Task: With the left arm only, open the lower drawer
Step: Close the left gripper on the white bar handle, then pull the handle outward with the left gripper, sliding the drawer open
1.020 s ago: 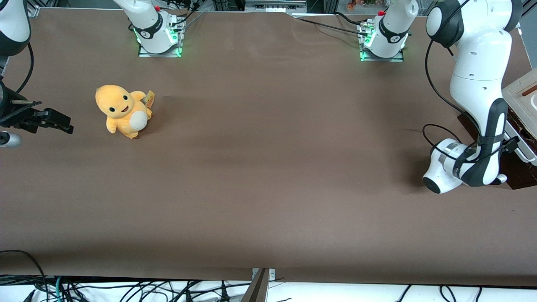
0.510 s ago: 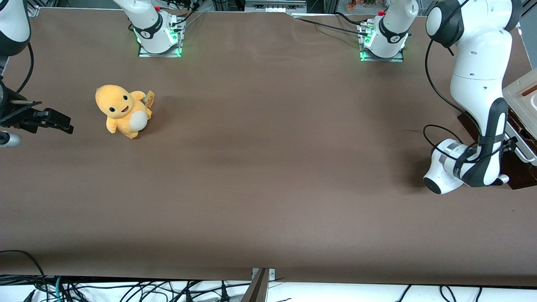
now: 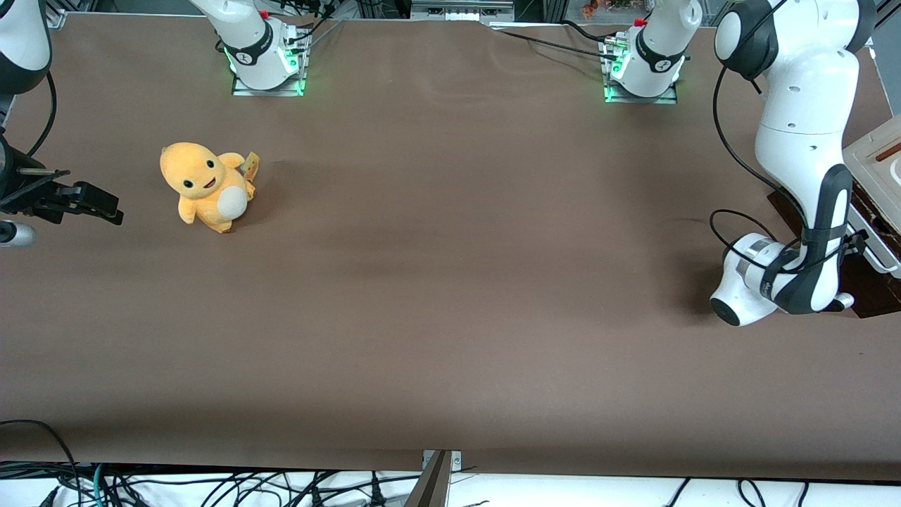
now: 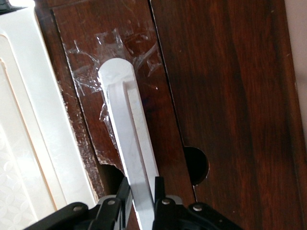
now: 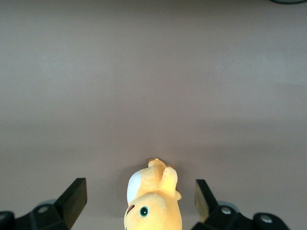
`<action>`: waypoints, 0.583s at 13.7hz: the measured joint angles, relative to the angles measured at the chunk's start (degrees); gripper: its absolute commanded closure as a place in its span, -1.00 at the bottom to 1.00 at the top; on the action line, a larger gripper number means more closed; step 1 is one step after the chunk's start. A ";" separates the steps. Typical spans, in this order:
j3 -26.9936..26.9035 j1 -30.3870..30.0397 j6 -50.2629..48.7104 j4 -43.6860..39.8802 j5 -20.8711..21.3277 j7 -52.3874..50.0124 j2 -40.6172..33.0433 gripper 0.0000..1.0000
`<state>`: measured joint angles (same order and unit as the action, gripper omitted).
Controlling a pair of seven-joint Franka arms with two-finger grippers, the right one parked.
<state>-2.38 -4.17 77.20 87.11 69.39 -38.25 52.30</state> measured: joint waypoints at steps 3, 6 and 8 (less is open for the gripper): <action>0.02 0.03 0.00 -0.01 0.00 -0.01 0.00 0.55; 0.07 0.10 -0.01 -0.06 0.00 -0.30 0.00 0.55; 0.15 0.29 -0.05 -0.06 0.00 -0.61 0.00 0.55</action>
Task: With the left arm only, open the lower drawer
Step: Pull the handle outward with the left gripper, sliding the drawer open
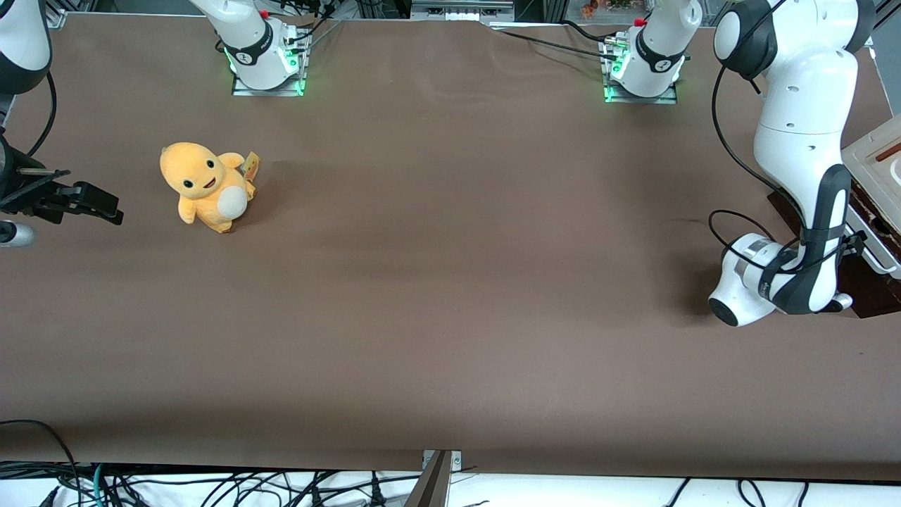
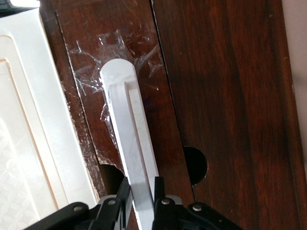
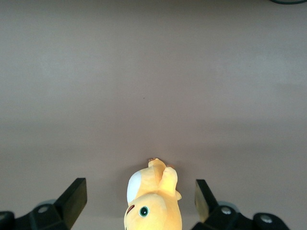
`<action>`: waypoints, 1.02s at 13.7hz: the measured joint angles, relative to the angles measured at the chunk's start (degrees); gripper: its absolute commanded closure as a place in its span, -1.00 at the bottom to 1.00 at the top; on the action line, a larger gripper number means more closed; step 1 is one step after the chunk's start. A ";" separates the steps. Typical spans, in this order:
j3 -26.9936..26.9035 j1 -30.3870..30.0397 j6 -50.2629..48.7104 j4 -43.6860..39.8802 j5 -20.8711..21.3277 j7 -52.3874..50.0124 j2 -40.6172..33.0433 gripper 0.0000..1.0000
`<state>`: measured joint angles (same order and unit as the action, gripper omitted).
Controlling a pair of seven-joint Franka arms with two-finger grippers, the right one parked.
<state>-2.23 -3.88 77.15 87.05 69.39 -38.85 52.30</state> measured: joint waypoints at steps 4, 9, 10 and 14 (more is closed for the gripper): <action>0.18 0.54 -0.04 -0.07 -0.01 -0.01 0.00 0.57; 0.19 1.15 -0.05 -0.14 -0.15 -0.45 0.00 0.59; 0.19 1.23 -0.05 -0.25 -0.31 -0.46 0.00 0.59; 0.28 2.23 -0.04 -0.75 -1.01 -0.46 0.00 0.59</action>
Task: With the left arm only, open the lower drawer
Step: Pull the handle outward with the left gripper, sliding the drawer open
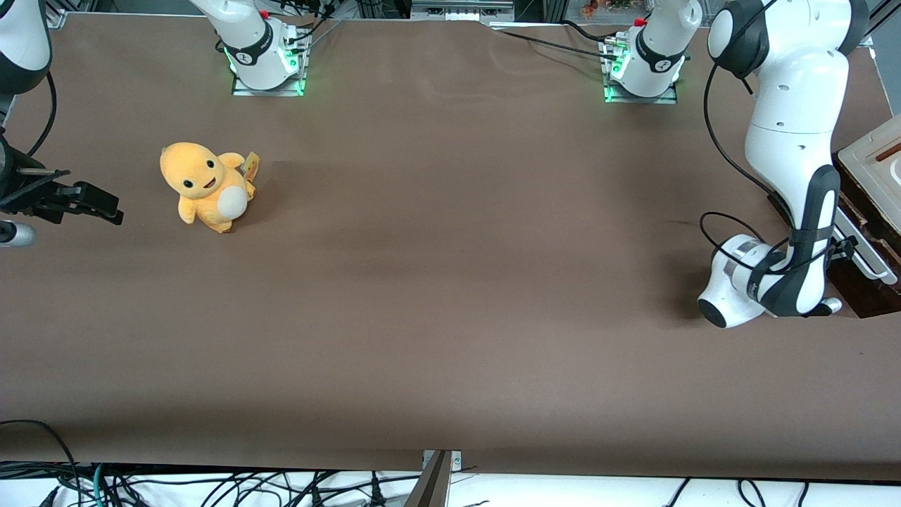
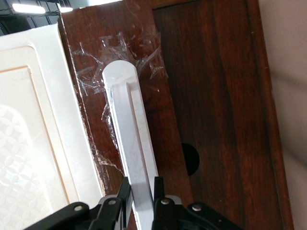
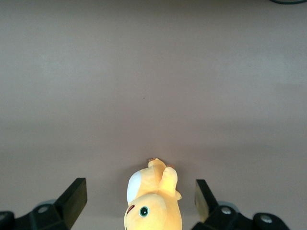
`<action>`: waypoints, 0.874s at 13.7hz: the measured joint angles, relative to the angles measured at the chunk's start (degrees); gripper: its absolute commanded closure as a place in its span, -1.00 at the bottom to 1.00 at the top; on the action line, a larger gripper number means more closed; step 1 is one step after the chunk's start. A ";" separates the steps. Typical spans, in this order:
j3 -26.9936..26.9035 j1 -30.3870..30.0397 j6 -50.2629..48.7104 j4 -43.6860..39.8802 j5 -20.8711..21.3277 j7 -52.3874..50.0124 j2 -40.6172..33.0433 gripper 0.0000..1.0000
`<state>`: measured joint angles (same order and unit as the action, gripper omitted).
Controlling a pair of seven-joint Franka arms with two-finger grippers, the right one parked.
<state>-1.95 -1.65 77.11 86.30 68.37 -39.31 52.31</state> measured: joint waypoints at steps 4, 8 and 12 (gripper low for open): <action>0.37 1.50 0.02 -0.75 -0.84 0.02 0.00 0.59; 0.39 1.81 0.03 -0.84 -1.04 0.03 0.00 0.59; 0.37 2.50 -0.04 -0.94 -1.43 0.02 0.00 0.61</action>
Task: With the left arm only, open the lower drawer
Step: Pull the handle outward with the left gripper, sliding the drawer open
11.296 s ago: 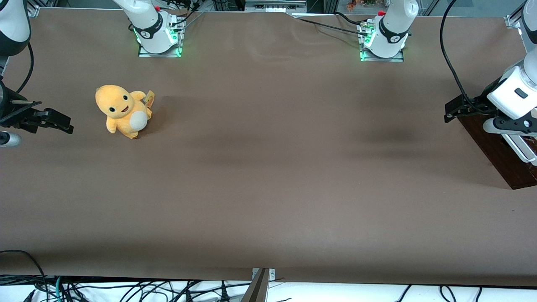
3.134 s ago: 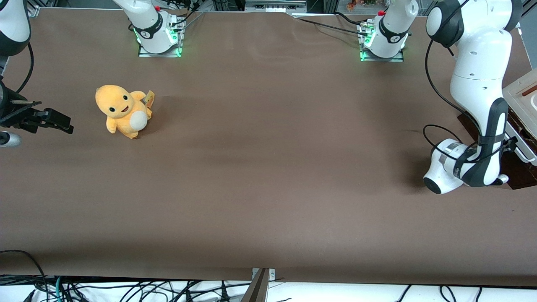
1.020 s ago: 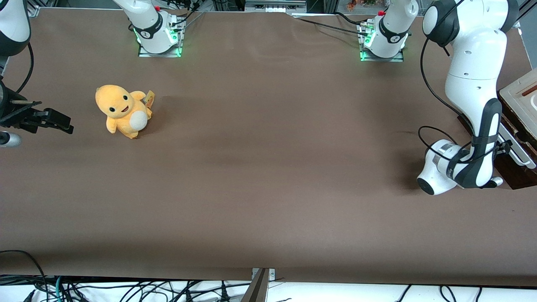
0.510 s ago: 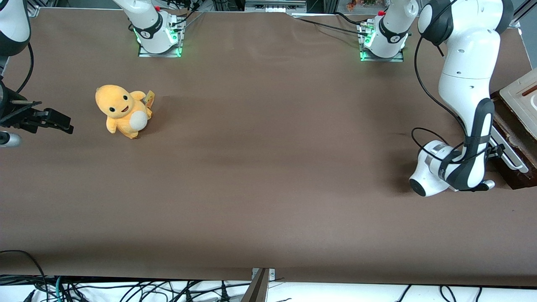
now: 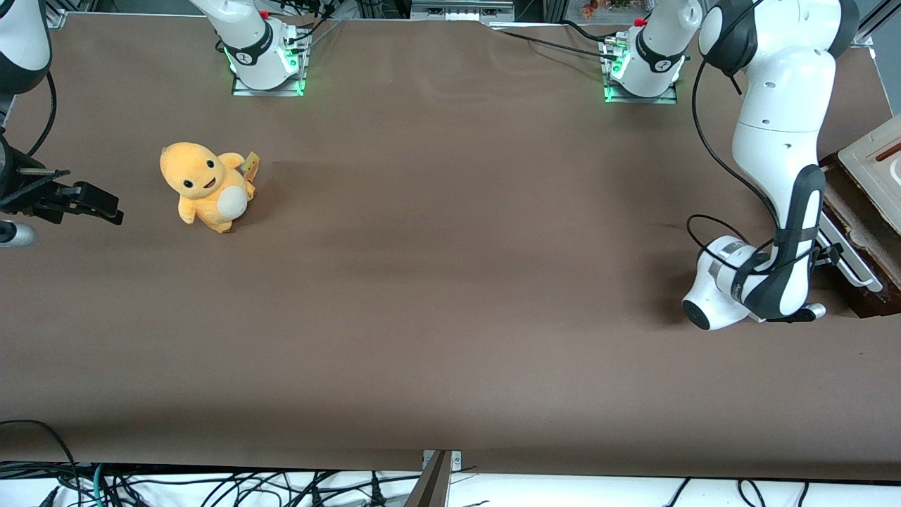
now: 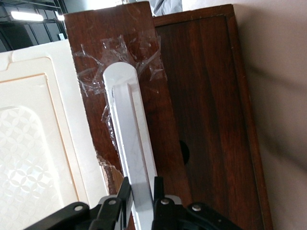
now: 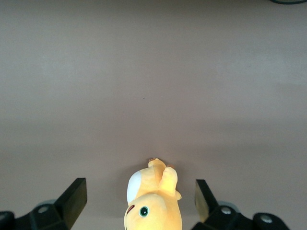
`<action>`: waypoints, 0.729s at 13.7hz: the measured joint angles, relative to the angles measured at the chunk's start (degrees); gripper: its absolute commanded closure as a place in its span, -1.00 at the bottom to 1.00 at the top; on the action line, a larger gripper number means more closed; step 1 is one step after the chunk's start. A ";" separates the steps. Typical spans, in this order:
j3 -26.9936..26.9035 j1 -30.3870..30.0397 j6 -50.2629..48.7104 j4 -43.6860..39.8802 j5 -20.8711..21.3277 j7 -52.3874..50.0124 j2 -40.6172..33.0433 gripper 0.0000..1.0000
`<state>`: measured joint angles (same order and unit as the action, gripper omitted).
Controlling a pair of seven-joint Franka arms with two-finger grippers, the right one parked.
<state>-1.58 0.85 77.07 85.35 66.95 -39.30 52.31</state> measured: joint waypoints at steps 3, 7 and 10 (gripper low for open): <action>0.01 0.73 -0.20 -0.10 -0.43 0.00 0.00 0.61; 0.12 1.86 -0.52 -0.14 -0.85 0.00 0.02 0.61; 0.11 2.29 -0.59 -0.16 -1.09 0.00 0.02 0.61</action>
<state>-1.46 3.14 76.49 85.19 65.85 -39.30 52.32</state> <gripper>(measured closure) 0.784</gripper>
